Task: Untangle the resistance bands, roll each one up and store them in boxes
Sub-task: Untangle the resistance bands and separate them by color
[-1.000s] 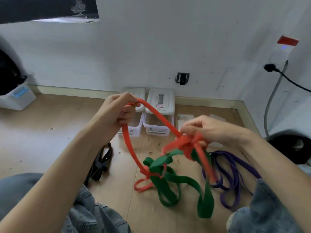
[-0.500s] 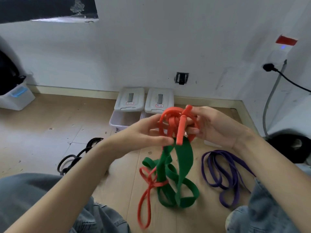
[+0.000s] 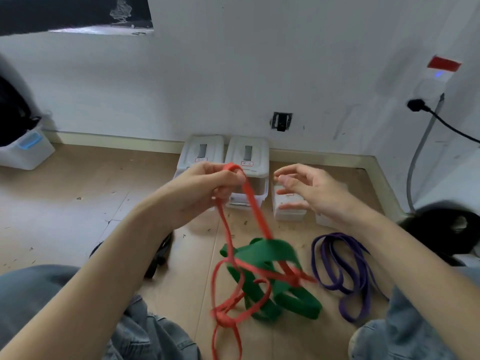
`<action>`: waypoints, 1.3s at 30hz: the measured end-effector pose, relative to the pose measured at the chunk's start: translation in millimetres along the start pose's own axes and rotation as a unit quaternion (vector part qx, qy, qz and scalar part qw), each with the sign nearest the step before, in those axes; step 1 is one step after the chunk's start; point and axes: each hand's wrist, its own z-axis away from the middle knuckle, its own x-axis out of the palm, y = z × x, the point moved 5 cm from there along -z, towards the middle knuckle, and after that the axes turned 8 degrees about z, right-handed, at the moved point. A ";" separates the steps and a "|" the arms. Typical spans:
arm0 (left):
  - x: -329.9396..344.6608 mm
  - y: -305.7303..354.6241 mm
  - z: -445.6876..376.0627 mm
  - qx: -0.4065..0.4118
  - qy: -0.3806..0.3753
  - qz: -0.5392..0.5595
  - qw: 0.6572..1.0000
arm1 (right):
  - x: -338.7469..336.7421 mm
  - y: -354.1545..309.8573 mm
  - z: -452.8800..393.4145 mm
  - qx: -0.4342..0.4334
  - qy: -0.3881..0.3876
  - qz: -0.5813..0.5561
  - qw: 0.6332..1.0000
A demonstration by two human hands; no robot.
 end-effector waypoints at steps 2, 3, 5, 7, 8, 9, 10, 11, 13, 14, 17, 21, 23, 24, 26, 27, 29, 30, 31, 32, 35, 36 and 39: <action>-2.5 -5.0 -0.9 -0.020 0.038 0.053 0.998 | 5.7 -1.7 2.9 -0.007 -0.038 0.005 0.999; -0.6 -6.2 -1.5 -0.026 0.039 0.069 0.997 | 11.7 -2.5 5.7 -0.012 -0.075 0.018 0.997; 6.7 -5.2 -2.7 -0.035 0.018 0.079 0.996 | 29.7 -0.8 12.8 -0.019 -0.154 0.085 0.984; 15.0 -1.9 -0.7 -0.044 -0.035 0.065 0.996 | 50.6 4.1 15.7 -0.022 -0.192 0.142 0.971; 19.5 1.2 1.6 -0.043 -0.075 0.059 0.994 | 59.4 6.7 14.4 -0.029 -0.193 0.159 0.968; 24.3 5.6 5.0 -0.038 -0.123 0.058 0.990 | 65.8 8.8 12.5 -0.043 -0.183 0.172 0.967; 28.5 10.4 8.9 -0.028 -0.169 0.063 0.983 | 69.5 10.8 9.6 -0.054 -0.167 0.179 0.968; 31.3 15.7 12.8 -0.019 -0.206 0.068 0.976 | 70.3 12.6 7.0 -0.057 -0.153 0.173 0.971; 32.3 23.1 18.4 -0.003 -0.242 0.068 0.968 | 71.6 14.2 5.0 -0.056 -0.161 0.139 0.975; 31.4 23.7 19.1 0.001 -0.242 0.063 0.968 | 74.7 15.2 5.5 -0.053 -0.189 0.127 0.972; 30.1 18.0 17.9 -0.009 -0.219 0.039 0.975 | 88.3 24.7 10.0 -0.054 -0.270 0.142 0.951; 16.8 7.6 12.0 -0.050 -0.151 -0.002 0.987 | 67.1 36.4 1.9 0.058 -0.154 0.060 0.985; -2.8 -1.0 6.0 -0.075 -0.050 -0.099 0.991 | 35.2 23.8 -4.4 0.076 -0.058 -0.096 0.991; -10.8 -8.2 4.0 -0.094 -0.003 -0.173 0.980 | 20.6 13.7 -6.6 0.061 -0.037 -0.175 0.982; -10.2 -31.5 -0.4 -0.147 0.016 -0.288 0.946 | 5.7 -10.6 -6.2 0.002 -0.065 -0.281 0.958; -1.0 -45.2 -4.1 -0.163 -0.010 -0.309 0.937 | 5.9 -22.0 -3.2 -0.027 -0.097 -0.302 0.948; 19.7 -60.1 -10.4 -0.157 -0.045 -0.284 0.945 | 10.8 -36.0 2.4 -0.070 -0.128 -0.313 0.938; 26.1 -60.3 -13.3 -0.135 -0.048 -0.263 0.954 | 9.8 -38.4 2.6 -0.082 -0.116 -0.327 0.934; 26.4 -56.2 -17.0 -0.106 -0.043 -0.239 0.964 | 4.7 -38.8 1.5 -0.090 -0.091 -0.352 0.927; 22.9 -48.8 -19.8 -0.073 -0.026 -0.203 0.976 | -3.4 -36.7 0.4 -0.093 -0.062 -0.382 0.917; 16.9 -13.9 -19.6 0.010 0.036 0.042 0.998 | -14.8 -25.5 -1.9 -0.053 -0.058 -0.374 0.924; 17.1 -2.5 -19.6 0.036 0.039 0.123 0.991 | -8.4 -20.5 0.3 -0.027 -0.093 -0.308 0.947; 26.4 22.3 -18.3 0.076 -0.011 0.327 0.942 | 40.6 -4.2 18.0 -0.006 -0.298 0.008 0.954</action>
